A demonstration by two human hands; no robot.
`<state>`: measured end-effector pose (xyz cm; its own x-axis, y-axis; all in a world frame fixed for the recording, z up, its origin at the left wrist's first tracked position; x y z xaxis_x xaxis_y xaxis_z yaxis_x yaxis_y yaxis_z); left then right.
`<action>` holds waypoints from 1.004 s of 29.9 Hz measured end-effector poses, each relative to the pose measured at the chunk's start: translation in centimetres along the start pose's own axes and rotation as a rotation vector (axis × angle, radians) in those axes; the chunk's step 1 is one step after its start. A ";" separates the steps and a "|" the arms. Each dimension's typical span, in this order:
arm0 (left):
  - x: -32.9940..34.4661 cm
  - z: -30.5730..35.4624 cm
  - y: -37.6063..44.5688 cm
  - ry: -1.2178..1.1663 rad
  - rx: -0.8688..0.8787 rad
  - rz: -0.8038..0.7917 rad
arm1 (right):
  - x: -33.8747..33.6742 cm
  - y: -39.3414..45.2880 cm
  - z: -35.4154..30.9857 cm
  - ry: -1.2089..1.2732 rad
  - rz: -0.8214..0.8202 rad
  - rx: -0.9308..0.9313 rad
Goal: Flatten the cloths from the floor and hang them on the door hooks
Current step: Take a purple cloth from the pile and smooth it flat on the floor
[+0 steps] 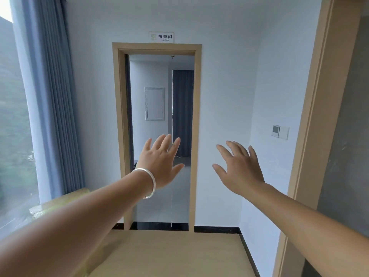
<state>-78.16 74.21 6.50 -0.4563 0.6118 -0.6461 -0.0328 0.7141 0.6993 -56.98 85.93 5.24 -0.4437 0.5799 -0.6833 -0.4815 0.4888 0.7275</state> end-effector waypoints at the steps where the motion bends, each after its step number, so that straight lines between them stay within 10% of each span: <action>1: 0.9 -0.1 1.3 0.007 -0.007 0.000 | 0.9 1.2 0.8 0.004 0.003 -0.001; 30: 39.7 -12.3 27.3 -0.072 -0.130 -0.086 | 37.4 33.8 4.7 -0.057 -0.091 -0.084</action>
<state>-108.05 113.80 3.70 -0.3820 0.5762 -0.7225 -0.1860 0.7179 0.6709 -86.23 127.20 4.58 -0.3530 0.5725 -0.7400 -0.5808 0.4859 0.6530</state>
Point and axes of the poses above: each hand's wrist, its own y-axis towards the middle knuckle, its own x-axis out of the palm, z = x × y, the point moved 1 cm from there along y, towards the middle knuckle, and after that the axes turned 7 degrees about z, right-handed, at the moved point
